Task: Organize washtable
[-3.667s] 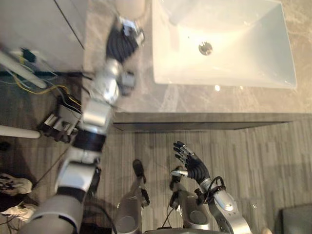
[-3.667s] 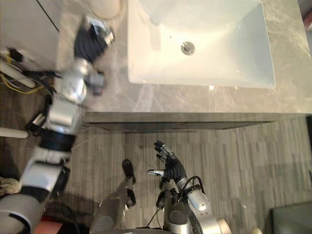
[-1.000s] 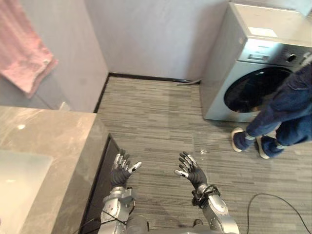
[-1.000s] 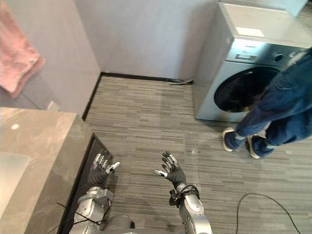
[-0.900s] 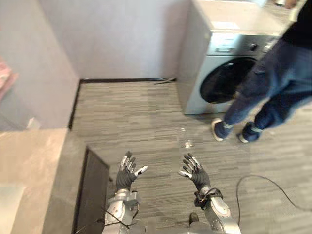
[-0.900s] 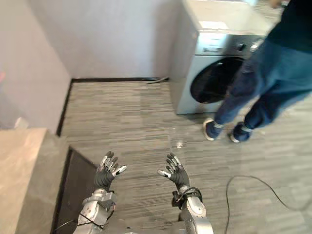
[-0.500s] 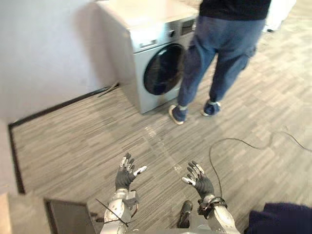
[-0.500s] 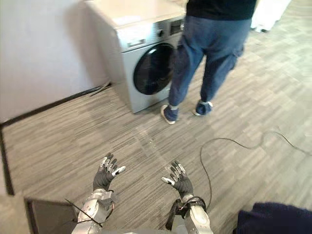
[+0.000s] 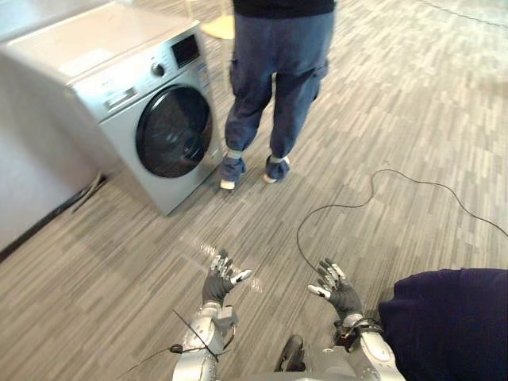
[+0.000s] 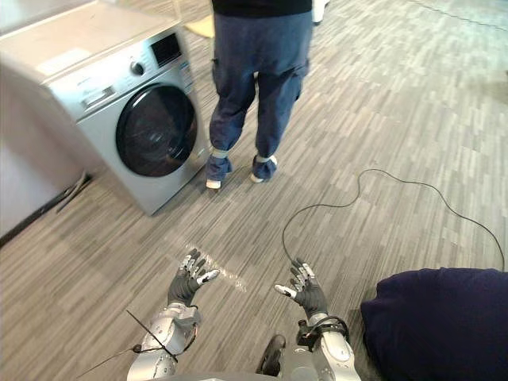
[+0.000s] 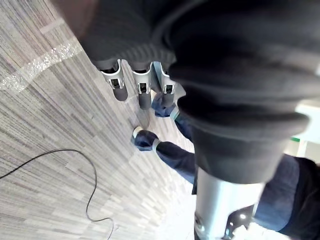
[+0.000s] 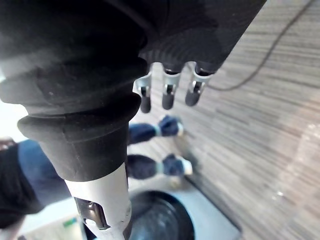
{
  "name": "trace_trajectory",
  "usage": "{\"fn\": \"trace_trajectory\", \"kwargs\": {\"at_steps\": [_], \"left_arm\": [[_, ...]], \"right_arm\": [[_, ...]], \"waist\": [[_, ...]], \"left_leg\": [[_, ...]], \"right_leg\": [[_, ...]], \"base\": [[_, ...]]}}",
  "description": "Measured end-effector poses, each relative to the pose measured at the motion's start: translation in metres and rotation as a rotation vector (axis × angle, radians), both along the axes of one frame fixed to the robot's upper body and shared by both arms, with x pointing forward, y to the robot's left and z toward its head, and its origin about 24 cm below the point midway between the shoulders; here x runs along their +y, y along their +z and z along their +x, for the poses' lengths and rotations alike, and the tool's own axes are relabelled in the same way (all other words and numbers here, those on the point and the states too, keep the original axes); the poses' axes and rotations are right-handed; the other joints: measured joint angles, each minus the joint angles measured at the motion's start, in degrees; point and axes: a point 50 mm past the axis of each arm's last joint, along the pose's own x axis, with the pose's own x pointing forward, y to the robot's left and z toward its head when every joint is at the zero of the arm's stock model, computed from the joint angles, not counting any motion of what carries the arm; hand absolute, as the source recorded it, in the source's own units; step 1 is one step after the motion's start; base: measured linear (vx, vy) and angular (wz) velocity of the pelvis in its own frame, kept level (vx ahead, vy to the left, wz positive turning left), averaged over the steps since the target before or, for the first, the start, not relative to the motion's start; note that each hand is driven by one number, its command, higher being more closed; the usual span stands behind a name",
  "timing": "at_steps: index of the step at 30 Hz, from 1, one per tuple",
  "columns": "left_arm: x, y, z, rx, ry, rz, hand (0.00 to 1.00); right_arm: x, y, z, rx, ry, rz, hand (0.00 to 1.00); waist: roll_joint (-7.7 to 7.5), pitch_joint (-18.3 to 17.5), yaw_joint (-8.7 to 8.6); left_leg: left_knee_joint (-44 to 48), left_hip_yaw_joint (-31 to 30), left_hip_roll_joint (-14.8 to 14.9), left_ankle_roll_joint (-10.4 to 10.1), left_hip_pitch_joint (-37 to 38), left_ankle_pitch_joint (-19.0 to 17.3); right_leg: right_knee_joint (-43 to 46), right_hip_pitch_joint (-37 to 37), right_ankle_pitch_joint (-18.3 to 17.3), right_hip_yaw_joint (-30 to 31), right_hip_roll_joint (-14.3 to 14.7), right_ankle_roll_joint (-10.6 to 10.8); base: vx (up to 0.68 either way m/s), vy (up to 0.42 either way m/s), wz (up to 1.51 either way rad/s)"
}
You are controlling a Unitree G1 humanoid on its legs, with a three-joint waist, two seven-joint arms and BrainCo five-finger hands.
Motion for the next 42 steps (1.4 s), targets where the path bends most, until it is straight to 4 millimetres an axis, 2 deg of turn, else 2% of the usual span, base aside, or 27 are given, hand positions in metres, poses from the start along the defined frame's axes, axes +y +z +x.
{"fn": "trace_trajectory", "kwargs": {"at_steps": [2, 3, 4, 6, 7, 8, 9, 11, 12, 14, 18, 21, 25, 28, 29, 37, 42], "left_arm": [[0.009, -0.008, -0.015, 0.053, 0.060, 0.000, 0.00], [0.010, -0.009, -0.017, 0.059, 0.068, 0.000, 0.00], [0.017, -0.014, -0.030, 0.099, 0.109, 0.009, 0.00], [0.020, -0.014, -0.033, 0.103, 0.131, 0.009, 0.00], [0.024, -0.012, -0.035, 0.092, 0.152, 0.014, 0.00], [0.025, -0.011, -0.040, 0.088, 0.173, 0.013, 0.00], [0.029, -0.010, -0.039, 0.085, 0.187, 0.020, 0.00], [0.036, 0.001, -0.029, 0.017, 0.216, 0.042, 0.00], [0.035, 0.002, -0.028, 0.008, 0.216, 0.041, 0.00], [0.036, 0.003, -0.027, 0.003, 0.217, 0.046, 0.00], [0.032, 0.004, -0.029, 0.000, 0.179, 0.050, 0.00], [0.022, 0.003, -0.029, 0.001, 0.139, 0.035, 0.00], [0.012, -0.002, -0.031, 0.025, 0.107, 0.017, 0.00], [0.011, -0.004, -0.034, 0.041, 0.101, 0.012, 0.00], [0.018, -0.010, -0.038, 0.071, 0.080, 0.045, 0.00], [0.022, -0.012, -0.039, 0.081, 0.099, 0.051, 0.00], [0.040, -0.010, -0.034, 0.075, 0.206, 0.073, 0.00]], "right_arm": [[0.004, -0.001, 0.002, 0.002, 0.012, 0.013, 0.00], [0.004, -0.002, 0.002, 0.005, 0.014, 0.014, 0.00], [0.005, -0.010, -0.001, 0.044, 0.006, 0.030, 0.00], [0.005, -0.014, -0.002, 0.062, 0.002, 0.038, 0.00], [0.005, -0.015, -0.002, 0.066, 0.001, 0.045, 0.00], [0.004, -0.017, -0.003, 0.076, 0.001, 0.039, 0.00], [0.007, -0.020, -0.004, 0.095, -0.007, 0.052, 0.00], [0.018, -0.025, -0.012, 0.124, -0.018, 0.102, 0.00], [0.019, -0.026, -0.013, 0.133, -0.020, 0.108, 0.00], [0.023, -0.026, -0.013, 0.129, -0.024, 0.131, 0.00], [0.029, -0.027, -0.016, 0.139, -0.024, 0.147, 0.00], [0.026, -0.030, -0.021, 0.157, -0.025, 0.135, 0.00], [0.020, -0.045, -0.035, 0.248, -0.046, 0.107, 0.00], [0.020, -0.046, -0.034, 0.253, -0.040, 0.102, 0.00], [0.030, -0.048, -0.027, 0.256, -0.017, 0.120, 0.00], [0.028, -0.051, -0.029, 0.273, -0.023, 0.115, 0.00], [0.023, -0.053, -0.029, 0.285, -0.051, 0.100, 0.00]], "waist": [[-0.18, -0.07, 1.56], [-0.29, -0.04, 1.58], [-1.03, -0.01, 2.36], [-1.36, 0.19, 2.90], [-0.97, 0.14, 2.92], [0.47, -0.57, 2.97], [-0.46, -0.59, 2.66], [-4.00, -0.43, 2.60], [-4.79, -0.62, 2.90], [-5.27, -0.57, 2.72], [-6.58, -1.15, 2.57], [-6.55, -1.56, 2.28], [-5.14, -2.92, 2.32], [-4.44, -3.78, 2.48], [-5.93, -6.40, 2.55], [-5.95, -6.37, 2.55], [-6.09, -6.16, 2.61]], "left_leg": [[0.12, -7.98, -2.24, -3.14, -4.87, -2.04], [-0.07, -8.50, -2.36, -3.32, -5.26, -2.16], [-5.32, -10.35, -2.99, -3.55, -8.64, -2.30], [-13.51, -12.75, -5.66, -3.83, -10.94, -2.12], [-24.26, -15.02, -7.83, -5.31, -10.63, -0.62], [-33.78, -18.25, -8.88, -7.56, -9.21, 2.12], [-35.10, -18.04, -10.66, -7.07, -8.35, 2.21], [-38.23, -17.61, -15.44, -5.45, -7.55, 3.54], [-38.05, -17.57, -15.97, -5.28, -7.56, 3.45], [-37.67, -17.38, -16.61, -4.65, -6.84, 3.06], [-41.54, -15.25, -17.37, -3.95, -4.06, 3.40], [-43.69, -14.70, -17.66, -4.10, -3.42, 4.73], [-47.84, -14.97, -17.94, -4.50, -2.85, 7.24], [-49.43, -15.53, -17.91, -4.56, -2.74, 8.34], [-62.74, -15.91, -19.89, -4.09, 2.91, 15.41], [-62.82, -15.91, -19.89, -4.10, 2.89, 15.42], [-62.87, -15.32, -19.87, -4.12, 2.15, 15.39]], "right_leg": [[-1.79, 2.27, 1.12, 5.25, -0.85, 1.83], [-1.93, 2.51, 1.33, 5.54, -0.98, 2.16], [-2.22, 3.76, 2.27, 8.84, -3.28, 3.80], [-2.08, 4.17, 2.67, 10.27, -6.06, 5.80], [-1.93, 4.36, 2.63, 11.70, -7.61, 8.38], [-2.10, 4.30, 2.24, 13.49, -7.91, 11.63], [-2.62, 4.27, 2.44, 14.26, -9.24, 11.90], [-3.60, 4.42, 2.55, 13.83, -11.87, 11.82], [-3.83, 4.56, 2.76, 13.85, -12.38, 11.79], [-3.48, 4.86, 4.45, 14.48, -12.81, 11.74], [-4.36, 4.71, 4.10, 15.38, -13.19, 12.51], [-4.63, 3.94, 3.72, 16.06, -13.11, 13.07], [-4.63, 2.52, 3.76, 16.08, -12.68, 13.00], [-5.14, 2.42, 4.27, 16.06, -12.18, 13.01], [-8.21, 3.48, 5.98, 15.81, -11.94, 12.31], [-8.22, 3.44, 5.97, 15.55, -11.97, 12.31], [-8.19, 2.28, 5.99, 15.67, -12.08, 12.34]], "base": [[0.25, 0.194, -1.30], [0.31, 0.296, -1.16], [0.24, 0.286, -0.82], [0.18, 0.313, -0.71], [0.15, 0.422, -0.54], [0.15, 0.434, -0.42], [0.17, 0.452, -0.12], [0.13, 0.291, 0.25], [0.05, 0.147, 0.20], [0.01, 0.170, -0.06], [-0.05, 0.038, -0.34], [-0.06, -0.027, -0.17], [-0.04, -0.049, 0.00], [0.02, -0.034, 0.03], [0.00, 0.000, 0.00], [0.00, 0.000, 0.00], [0.00, 0.000, -0.05]]}}
